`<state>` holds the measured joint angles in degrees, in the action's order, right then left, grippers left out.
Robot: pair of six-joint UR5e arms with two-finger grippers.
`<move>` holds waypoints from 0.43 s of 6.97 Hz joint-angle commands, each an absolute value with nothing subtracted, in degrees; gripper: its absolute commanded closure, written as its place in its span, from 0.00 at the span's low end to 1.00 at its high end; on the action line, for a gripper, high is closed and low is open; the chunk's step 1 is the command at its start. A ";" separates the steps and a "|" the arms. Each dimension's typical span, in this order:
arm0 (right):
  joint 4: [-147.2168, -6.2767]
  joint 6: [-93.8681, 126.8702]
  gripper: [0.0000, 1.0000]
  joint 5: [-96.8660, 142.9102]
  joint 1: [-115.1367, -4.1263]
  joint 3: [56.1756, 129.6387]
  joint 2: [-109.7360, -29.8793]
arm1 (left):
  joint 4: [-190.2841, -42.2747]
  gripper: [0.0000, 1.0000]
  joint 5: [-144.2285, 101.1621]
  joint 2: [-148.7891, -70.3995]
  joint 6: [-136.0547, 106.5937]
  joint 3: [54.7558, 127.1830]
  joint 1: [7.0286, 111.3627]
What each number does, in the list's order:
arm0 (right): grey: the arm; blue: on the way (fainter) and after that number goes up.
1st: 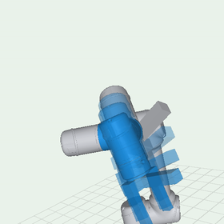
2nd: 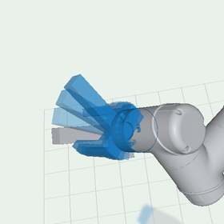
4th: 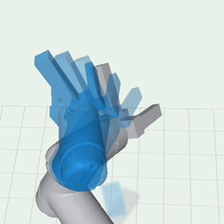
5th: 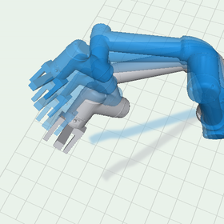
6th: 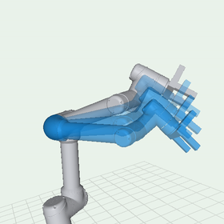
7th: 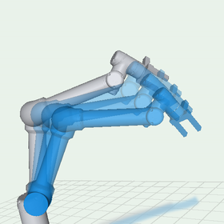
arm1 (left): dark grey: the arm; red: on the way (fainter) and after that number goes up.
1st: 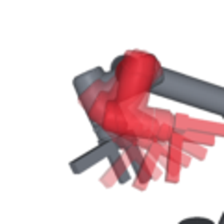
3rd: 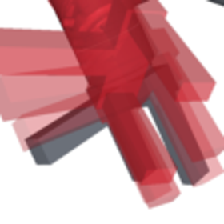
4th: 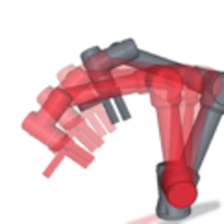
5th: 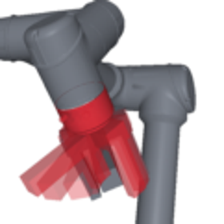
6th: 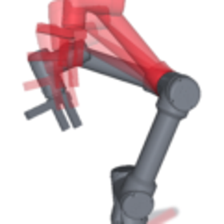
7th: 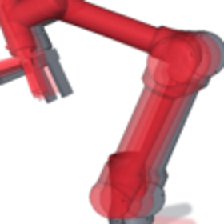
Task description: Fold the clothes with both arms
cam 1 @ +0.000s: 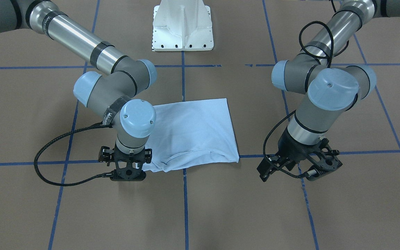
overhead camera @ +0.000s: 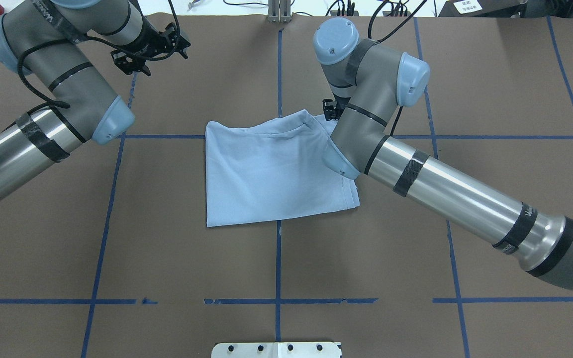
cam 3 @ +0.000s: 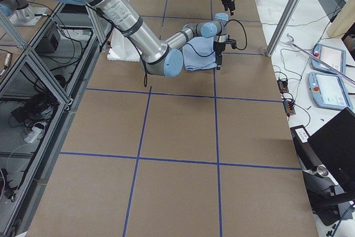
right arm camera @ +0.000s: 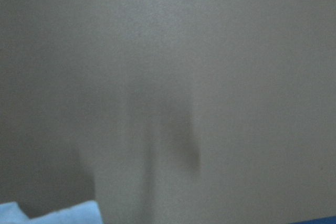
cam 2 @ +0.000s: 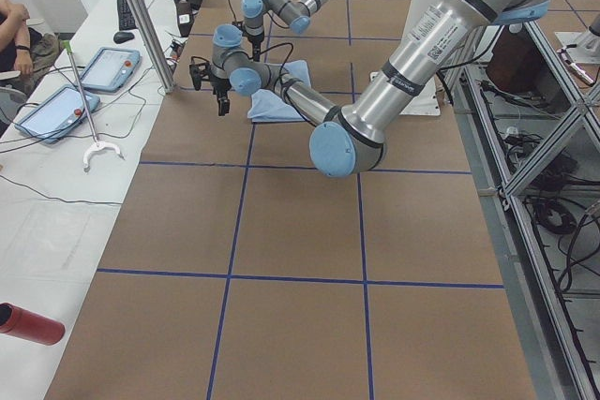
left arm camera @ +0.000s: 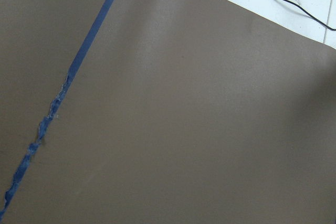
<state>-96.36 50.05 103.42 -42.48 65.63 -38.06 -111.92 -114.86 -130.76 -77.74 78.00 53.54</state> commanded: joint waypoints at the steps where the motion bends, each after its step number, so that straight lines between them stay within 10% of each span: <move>1: -95.89 47.83 0.00 103.97 -45.95 67.05 -38.41 | -112.06 0.00 -116.79 -129.56 -77.00 78.92 53.87; 3: -95.71 37.43 0.00 114.80 -56.89 76.76 -45.48 | -111.97 0.00 -117.16 -122.38 -64.60 85.74 58.33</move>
